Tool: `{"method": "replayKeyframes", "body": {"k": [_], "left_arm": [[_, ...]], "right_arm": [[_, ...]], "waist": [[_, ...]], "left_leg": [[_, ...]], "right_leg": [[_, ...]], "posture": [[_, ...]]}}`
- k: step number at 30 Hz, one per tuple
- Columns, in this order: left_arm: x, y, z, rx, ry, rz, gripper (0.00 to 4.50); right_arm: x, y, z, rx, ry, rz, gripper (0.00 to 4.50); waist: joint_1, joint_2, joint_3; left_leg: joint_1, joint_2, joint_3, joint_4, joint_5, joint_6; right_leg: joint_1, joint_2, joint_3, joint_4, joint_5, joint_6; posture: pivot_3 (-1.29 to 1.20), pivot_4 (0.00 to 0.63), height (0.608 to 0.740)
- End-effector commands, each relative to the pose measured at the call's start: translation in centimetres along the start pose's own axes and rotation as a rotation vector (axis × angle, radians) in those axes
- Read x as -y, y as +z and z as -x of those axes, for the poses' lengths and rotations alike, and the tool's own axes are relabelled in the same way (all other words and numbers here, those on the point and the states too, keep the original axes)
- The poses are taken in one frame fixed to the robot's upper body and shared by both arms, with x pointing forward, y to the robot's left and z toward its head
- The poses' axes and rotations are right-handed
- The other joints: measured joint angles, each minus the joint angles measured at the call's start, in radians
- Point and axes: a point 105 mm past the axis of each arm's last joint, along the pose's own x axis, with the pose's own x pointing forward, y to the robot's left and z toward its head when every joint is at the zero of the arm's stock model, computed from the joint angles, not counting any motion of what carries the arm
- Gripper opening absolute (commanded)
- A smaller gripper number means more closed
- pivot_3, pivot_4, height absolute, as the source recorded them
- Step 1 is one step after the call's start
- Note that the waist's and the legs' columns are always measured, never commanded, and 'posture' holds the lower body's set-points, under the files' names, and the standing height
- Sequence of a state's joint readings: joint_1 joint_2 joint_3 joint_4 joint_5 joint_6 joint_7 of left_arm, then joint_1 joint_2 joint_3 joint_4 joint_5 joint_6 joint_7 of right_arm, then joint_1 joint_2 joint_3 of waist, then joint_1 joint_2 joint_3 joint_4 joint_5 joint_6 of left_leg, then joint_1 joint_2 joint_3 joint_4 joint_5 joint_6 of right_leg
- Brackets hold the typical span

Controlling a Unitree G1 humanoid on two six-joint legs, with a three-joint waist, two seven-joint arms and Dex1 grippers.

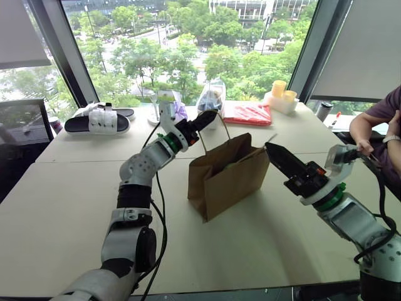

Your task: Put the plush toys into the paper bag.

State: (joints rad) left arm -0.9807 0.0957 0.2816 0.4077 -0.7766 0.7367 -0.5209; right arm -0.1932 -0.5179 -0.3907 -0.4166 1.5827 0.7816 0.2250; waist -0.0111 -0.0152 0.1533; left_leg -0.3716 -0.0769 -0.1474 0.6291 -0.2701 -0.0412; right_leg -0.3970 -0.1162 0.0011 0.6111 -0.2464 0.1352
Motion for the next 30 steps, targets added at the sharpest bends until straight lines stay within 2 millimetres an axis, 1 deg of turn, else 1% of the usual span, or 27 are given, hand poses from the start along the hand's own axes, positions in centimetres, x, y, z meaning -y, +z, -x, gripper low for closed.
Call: {"method": "replayKeyframes", "body": {"k": [1,3,6,8,11,13,14,16,18,19,20,21,22,25,27,29,30], "left_arm": [[1.1,1.7,1.3,0.014,-0.08,-0.055,4.5],[1.3,2.5,2.8,0.012,-0.12,-0.051,4.5],[1.8,3.3,5.1,0.006,-0.187,-0.034,4.5],[2.2,3.5,5.9,-0.001,-0.214,-0.027,4.5],[2.4,3.6,6.8,-0.01,-0.228,-0.019,4.5],[2.1,3.4,7.1,-0.021,-0.21,-0.018,4.5],[1.9,3.0,7.5,-0.046,-0.199,-0.033,4.5],[0.8,2.0,8.8,-0.102,-0.141,-0.085,4.5],[-0.3,1.4,9.9,-0.137,-0.088,-0.124,4.5],[-0.8,1.3,10.4,-0.145,-0.058,-0.14,4.5],[-1.3,1.1,11.0,-0.158,-0.031,-0.165,4.5],[-1.7,0.9,11.5,-0.172,-0.011,-0.189,4.5],[-2.0,0.4,11.9,-0.207,0.008,-0.22,4.5],[-1.7,-1.3,12.7,-0.292,-0.011,-0.28,4.5],[-1.2,-1.6,12.6,-0.299,-0.032,-0.292,4.5],[-0.3,-2.2,12.2,-0.313,-0.074,-0.324,4.5],[0.0,-2.7,11.7,-0.322,-0.085,-0.374,4.5]], "right_arm": [[-1.8,-0.7,0.7,-0.045,0.071,0.039,4.47],[-1.9,-1.2,1.6,-0.054,0.066,0.029,4.47],[-1.2,-2.8,2.5,-0.113,0.029,0.004,4.47],[-0.8,-3.5,2.7,-0.142,0.011,0.003,4.47],[-0.5,-4.5,2.1,-0.184,0.006,0.008,4.47],[-0.1,-5.0,1.5,-0.2,0.001,0.013,4.47],[0.1,-5.5,1.2,-0.223,-0.003,0.022,4.47],[0.8,-6.2,0.5,-0.247,-0.029,0.036,4.47],[1.3,-6.6,0.1,-0.261,-0.051,0.052,3.92],[1.2,-6.8,-0.1,-0.268,-0.04,0.057,3.76],[1.0,-7.0,-0.4,-0.276,-0.028,0.06,3.24],[1.0,-7.2,-0.6,-0.285,-0.02,0.063,2.92],[1.0,-7.4,-0.8,-0.297,-0.017,0.068,2.46],[1.2,-8.1,-1.4,-0.346,-0.012,0.088,0.94],[1.6,-8.3,-1.7,-0.36,-0.029,0.105,0.04],[1.8,-8.6,-2.0,-0.381,-0.028,0.111,0.04],[2.2,-8.7,-2.2,-0.393,-0.037,0.117,0.04]], "waist": [[0.0,0.0,0.0],[-0.003,0.0,0.0],[-0.002,0.0,0.0],[-0.001,0.0,0.0],[0.001,0.0,0.0],[0.001,0.0,0.0],[0.0,0.0,0.0],[-0.005,0.0,0.0],[-0.004,0.0,0.0],[-0.002,0.0,0.0],[-0.001,0.0,0.0],[-0.001,0.0,0.0],[-0.002,0.0,0.0],[0.003,0.0,0.0],[0.008,-0.001,0.0],[0.015,-0.001,0.0],[0.016,-0.001,0.0]], "left_leg": [[0.0,0.0,0.0,0.0,0.0,0.0],[0.0,0.0,0.0,0.0,0.0,0.0],[0.0,0.001,0.0,0.0,0.0,0.0],[0.0,0.001,0.0,0.0,0.0,0.0],[0.001,0.001,0.0,0.001,0.0,0.0],[0.001,0.001,0.0,0.001,0.0,0.0],[0.001,0.001,0.0,0.001,0.0,0.0],[0.001,0.001,0.0,0.0,0.0,0.0],[0.002,0.002,0.001,-0.002,0.0,0.0],[0.002,0.002,0.001,-0.003,0.0,0.0],[0.002,0.002,0.001,-0.003,0.0,0.0],[0.001,0.002,0.001,-0.002,0.0,0.0],[0.001,0.002,0.001,-0.002,0.0,0.0],[0.001,0.002,0.002,-0.002,0.0,0.0],[0.001,0.002,0.002,-0.002,0.0,0.0],[0.0,0.002,0.002,-0.001,0.0,0.0],[0.0,0.002,0.003,-0.001,0.0,0.0]], "right_leg": [[0.0,0.0,0.0,0.0,0.0,0.0],[0.0,0.0,0.0,0.0,0.0,0.0],[0.0,0.0,0.0,0.0,0.0,0.0],[0.0,0.0,0.0,0.0,0.0,0.0],[0.001,0.0,0.0,0.0,0.0,0.0],[0.001,0.0,0.0,0.0,0.0,0.0],[0.001,0.0,0.0,0.0,0.0,0.0],[0.0,0.0,0.001,0.0,0.0,0.0],[0.0,0.001,0.001,0.0,0.0,-0.001],[-0.001,0.001,0.001,0.0,0.0,-0.001],[-0.001,0.001,0.001,0.0,0.0,-0.001],[-0.002,0.001,0.001,0.0,0.0,-0.001],[-0.002,0.001,0.001,0.0,0.0,-0.001],[-0.002,0.001,0.003,0.0,0.0,-0.001],[-0.001,0.0,0.003,-0.001,0.0,-0.001],[-0.002,0.0,0.003,-0.001,0.0,-0.001],[-0.002,0.0,0.003,-0.001,0.0,-0.001]], "posture": [[0.0,0.15,0.74],[0.0,0.15,0.74],[0.0,0.15,0.74],[0.0,0.15,0.74],[0.0,0.15,0.74],[0.0,0.15,0.74],[0.0,0.15,0.74],[0.0,0.15,0.74],[0.0,0.15,0.74],[0.0,0.15,0.74],[0.0,0.15,0.74],[0.0,0.15,0.74],[0.0,0.15,0.74],[0.0,0.15,0.74],[0.0,0.15,0.74],[0.0,0.15,0.74],[0.0,0.15,0.74]]}}
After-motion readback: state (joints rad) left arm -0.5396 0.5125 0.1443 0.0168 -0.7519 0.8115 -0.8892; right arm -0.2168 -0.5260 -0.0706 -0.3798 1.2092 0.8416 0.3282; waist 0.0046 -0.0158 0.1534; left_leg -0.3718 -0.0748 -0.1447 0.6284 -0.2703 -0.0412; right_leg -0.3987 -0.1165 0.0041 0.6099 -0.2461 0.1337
